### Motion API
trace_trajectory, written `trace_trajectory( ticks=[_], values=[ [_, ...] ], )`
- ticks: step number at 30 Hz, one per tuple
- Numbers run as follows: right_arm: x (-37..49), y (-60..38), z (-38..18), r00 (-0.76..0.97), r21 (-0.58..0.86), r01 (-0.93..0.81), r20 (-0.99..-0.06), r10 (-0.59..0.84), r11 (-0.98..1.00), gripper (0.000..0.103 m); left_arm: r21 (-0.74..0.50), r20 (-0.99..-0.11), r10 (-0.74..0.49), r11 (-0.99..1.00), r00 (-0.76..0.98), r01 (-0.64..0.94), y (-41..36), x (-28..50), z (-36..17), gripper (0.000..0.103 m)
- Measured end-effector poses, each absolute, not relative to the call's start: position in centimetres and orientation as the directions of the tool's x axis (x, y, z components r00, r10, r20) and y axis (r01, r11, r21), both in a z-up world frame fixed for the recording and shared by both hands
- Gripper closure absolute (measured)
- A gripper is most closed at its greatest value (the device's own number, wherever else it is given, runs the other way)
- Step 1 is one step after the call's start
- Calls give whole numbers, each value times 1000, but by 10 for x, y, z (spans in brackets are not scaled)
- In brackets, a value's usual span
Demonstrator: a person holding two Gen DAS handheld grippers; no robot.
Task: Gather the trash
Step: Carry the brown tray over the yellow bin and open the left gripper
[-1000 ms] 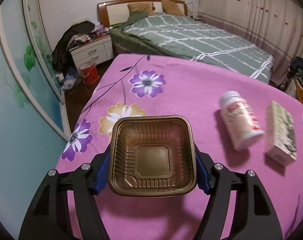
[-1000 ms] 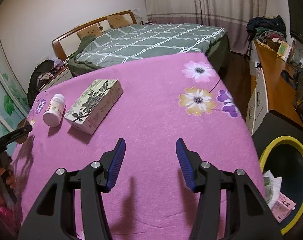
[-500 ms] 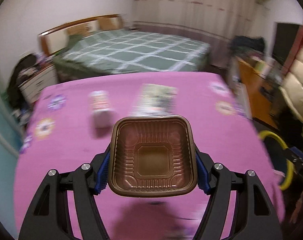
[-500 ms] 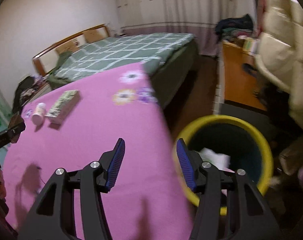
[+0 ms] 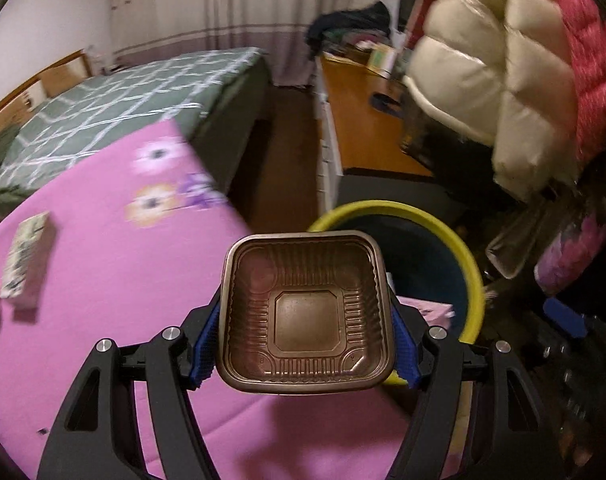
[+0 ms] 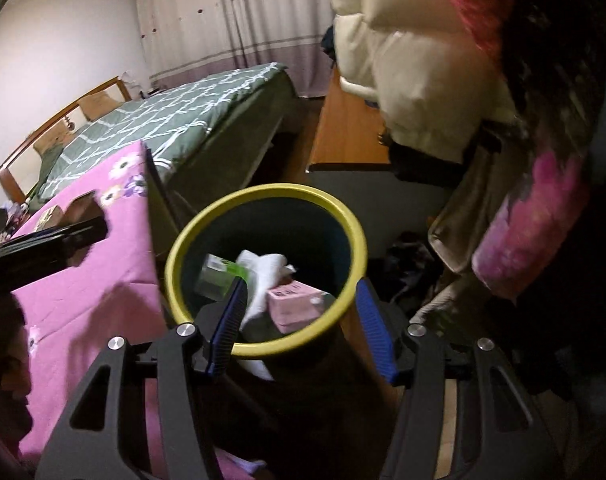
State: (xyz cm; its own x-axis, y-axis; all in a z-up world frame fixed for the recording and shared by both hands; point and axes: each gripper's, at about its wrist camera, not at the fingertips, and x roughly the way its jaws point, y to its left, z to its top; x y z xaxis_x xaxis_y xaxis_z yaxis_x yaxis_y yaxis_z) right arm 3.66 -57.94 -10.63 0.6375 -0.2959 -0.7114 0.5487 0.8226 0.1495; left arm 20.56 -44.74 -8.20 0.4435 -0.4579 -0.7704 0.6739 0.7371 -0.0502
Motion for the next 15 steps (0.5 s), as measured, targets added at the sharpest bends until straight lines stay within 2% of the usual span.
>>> trace_trajectory(
  ticks=[6, 7, 8, 15],
  values=[
    [21, -596, -110, 630, 159, 571, -714, -305, 806, 48, -61, -804, -459, 696, 378, 716, -505, 207, -106, 31],
    [19, -597, -110, 628, 158, 575, -714, -309, 803, 48, -55, -805, -457, 693, 379, 719, -510, 207, -108, 16],
    [17, -599, -111, 626, 159, 581, -714, -313, 798, 47, -49, -798, -457, 699, 393, 713, -511, 207, -108, 13],
    [25, -592, -116, 626, 165, 567, -723, -292, 807, 47, -66, -761, -472, 739, 445, 671, -461, 215, -90, 13]
  ],
)
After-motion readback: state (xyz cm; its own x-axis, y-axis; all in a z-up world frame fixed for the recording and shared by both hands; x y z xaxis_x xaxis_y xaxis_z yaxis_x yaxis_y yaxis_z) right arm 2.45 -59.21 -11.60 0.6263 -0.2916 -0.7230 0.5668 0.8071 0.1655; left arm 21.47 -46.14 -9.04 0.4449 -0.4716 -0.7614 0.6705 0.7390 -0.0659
